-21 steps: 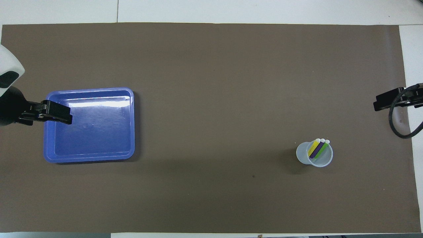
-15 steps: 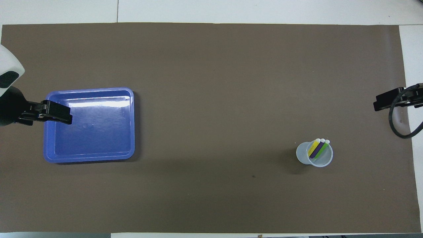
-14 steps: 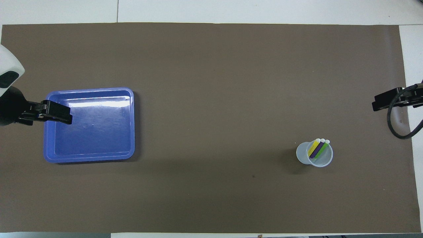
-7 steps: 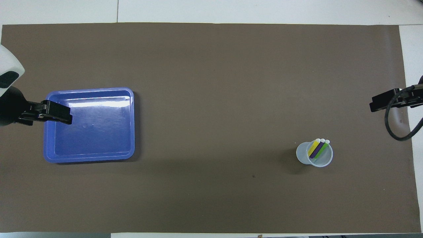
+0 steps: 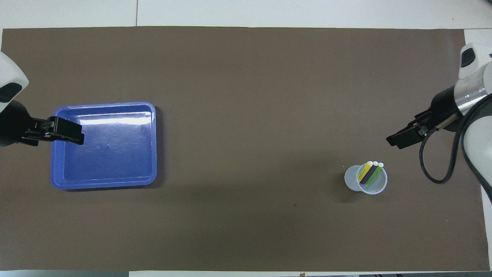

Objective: Right arm passes pens to left for tray arrangement
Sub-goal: 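Reach the right gripper down to the pens in the clear cup, then grasp the yellow pen with the right gripper and lift it out, then carry the yellow pen toward the left gripper while the left gripper approaches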

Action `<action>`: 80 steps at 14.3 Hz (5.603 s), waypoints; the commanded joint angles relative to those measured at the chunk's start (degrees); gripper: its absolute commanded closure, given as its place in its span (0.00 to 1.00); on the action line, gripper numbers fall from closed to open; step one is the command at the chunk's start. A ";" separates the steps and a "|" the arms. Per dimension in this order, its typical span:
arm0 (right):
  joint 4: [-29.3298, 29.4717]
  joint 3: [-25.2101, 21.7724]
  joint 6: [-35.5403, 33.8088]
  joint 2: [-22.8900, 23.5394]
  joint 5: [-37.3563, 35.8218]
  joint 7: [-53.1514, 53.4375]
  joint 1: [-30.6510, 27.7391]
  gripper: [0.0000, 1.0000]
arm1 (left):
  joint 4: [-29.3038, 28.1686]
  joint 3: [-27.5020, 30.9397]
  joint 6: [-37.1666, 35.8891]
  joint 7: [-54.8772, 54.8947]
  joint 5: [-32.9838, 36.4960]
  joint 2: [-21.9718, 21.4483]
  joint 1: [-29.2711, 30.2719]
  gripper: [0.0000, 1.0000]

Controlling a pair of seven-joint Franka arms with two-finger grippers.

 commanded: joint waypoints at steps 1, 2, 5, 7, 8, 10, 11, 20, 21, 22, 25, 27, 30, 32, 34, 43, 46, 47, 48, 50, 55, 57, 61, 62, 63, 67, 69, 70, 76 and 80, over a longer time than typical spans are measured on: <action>-2.91 0.13 2.03 1.27 1.19 -16.65 -0.33 0.00 | 0.14 0.16 -0.10 -0.24 0.09 -0.10 0.24 0.00; -5.10 0.13 3.78 0.48 1.19 -21.67 -0.33 0.00 | 0.14 0.16 -0.10 -0.15 0.09 -0.01 0.24 0.00; -12.22 0.21 9.40 -1.71 1.19 -36.19 -0.33 0.00 | 0.14 0.16 -0.10 -0.24 0.09 -0.10 0.24 0.00; -16.27 0.30 11.96 -3.47 1.27 -42.08 2.30 0.00 | 0.14 0.16 -0.10 -0.24 0.09 -0.01 0.24 0.00; -19.07 0.30 14.06 -4.61 1.19 -45.24 2.48 0.09 | 0.14 0.16 -0.10 -0.24 0.09 -0.10 0.24 0.00; -25.40 0.30 18.63 -7.07 1.28 -49.64 2.39 0.18 | 0.14 0.16 -0.10 -0.24 0.09 -0.10 0.24 0.00; -27.69 0.30 20.13 -8.04 1.28 -51.76 2.39 0.29 | 0.14 0.16 -0.10 -0.24 0.09 -0.10 0.24 0.00; -33.34 0.30 25.58 -8.49 1.27 -57.74 1.08 0.29 | 0.14 0.16 -0.10 -0.24 0.09 -0.10 0.24 0.00; -33.34 0.22 25.77 -8.14 1.19 -58.28 0.99 0.29 | 0.14 0.16 -0.10 -0.24 0.09 -0.01 0.24 0.00; -33.34 0.21 25.77 -7.97 1.19 -58.54 0.99 0.29 | 0.14 0.24 -0.10 -0.24 0.09 -0.01 0.24 0.00; -33.51 0.21 25.77 -8.05 1.19 -59.77 0.03 0.29 | 0.14 0.16 -0.10 -0.33 0.00 -0.10 0.24 0.00; -34.39 0.21 25.77 -8.40 1.28 -59.60 -0.42 0.29 | 0.14 0.16 -0.10 -0.33 0.09 -0.10 0.16 0.00; -34.39 0.30 25.68 -8.49 1.28 -59.25 -0.86 0.31 | 0.14 0.16 -0.10 -0.24 0.09 -0.01 0.24 0.00; -34.39 0.30 25.59 -8.49 1.28 -59.07 -0.59 0.38 | 0.14 0.16 -0.10 -0.24 0.09 -0.10 0.24 0.00; -34.48 0.30 25.68 -8.58 1.28 -59.07 -0.42 0.39 | 0.14 0.16 -0.19 -0.33 0.09 -0.10 0.16 0.00; -34.57 0.30 25.33 -8.58 1.28 -56.79 -0.16 0.71 | -0.47 0.16 0.34 -0.42 0.00 -0.18 0.16 0.00; -34.48 0.30 25.07 -8.58 1.28 -56.70 -0.16 0.87 | -1.09 0.16 0.43 -0.24 0.00 -0.62 0.07 0.00; -34.39 0.30 24.98 -8.58 1.28 -56.53 -0.16 0.89 | -1.09 0.16 0.43 -0.15 0.00 -0.62 0.07 0.00; -34.22 0.30 24.89 -8.49 1.36 -56.00 -0.16 0.90 | -1.09 0.16 0.43 -0.15 0.00 -0.62 0.07 0.00; -32.73 0.39 23.67 -8.14 2.50 -54.86 -0.16 0.90 | -1.18 0.16 0.43 -0.33 0.00 -0.62 -0.37 0.00; -22.38 0.21 10.94 -9.63 2.33 -45.39 -0.68 0.94 | -1.18 0.07 0.51 -0.59 0.00 -0.62 -0.28 0.00; -15.19 0.13 2.87 -9.63 2.33 -38.90 -0.86 0.94 | -1.18 -0.02 0.60 -1.98 -0.52 -0.62 -0.28 0.00; -7.33 0.48 -4.46 -9.11 6.78 -18.27 -0.33 1.00 | -1.71 -0.28 3.32 -15.40 -6.21 -0.45 -0.63 0.00; -7.50 0.39 -4.21 -9.11 10.29 -12.55 -0.33 1.00 | -1.71 -0.46 4.02 -20.40 -8.33 -0.19 -0.63 0.00; -7.50 0.48 -3.77 -9.11 11.81 -6.84 -0.16 1.00 | -1.80 -0.89 5.16 -26.55 -10.61 0.08 -0.81 0.00; -7.85 0.92 -1.41 -9.19 19.63 18.38 0.90 1.00 | -3.20 -2.21 10.09 -43.62 -22.30 0.52 -1.69 0.00; -8.64 1.61 1.49 -9.37 24.02 28.25 0.99 1.00 | -3.47 -2.74 13.42 -53.01 -26.52 1.65 -3.35 0.00; -9.25 3.01 4.12 -9.46 25.95 33.08 1.16 1.00 | -3.73 -2.92 15.43 -57.85 -27.85 2.01 -4.58 0.00; -10.04 5.22 18.97 -9.28 31.51 57.87 8.53 1.00 | -6.81 -3.18 21.69 -81.67 -37.87 2.72 -8.28 0.00; -13.12 5.22 31.54 -9.63 31.60 71.24 15.65 1.00 | -7.42 -3.27 28.19 -91.21 -38.32 5.08 -12.93 0.00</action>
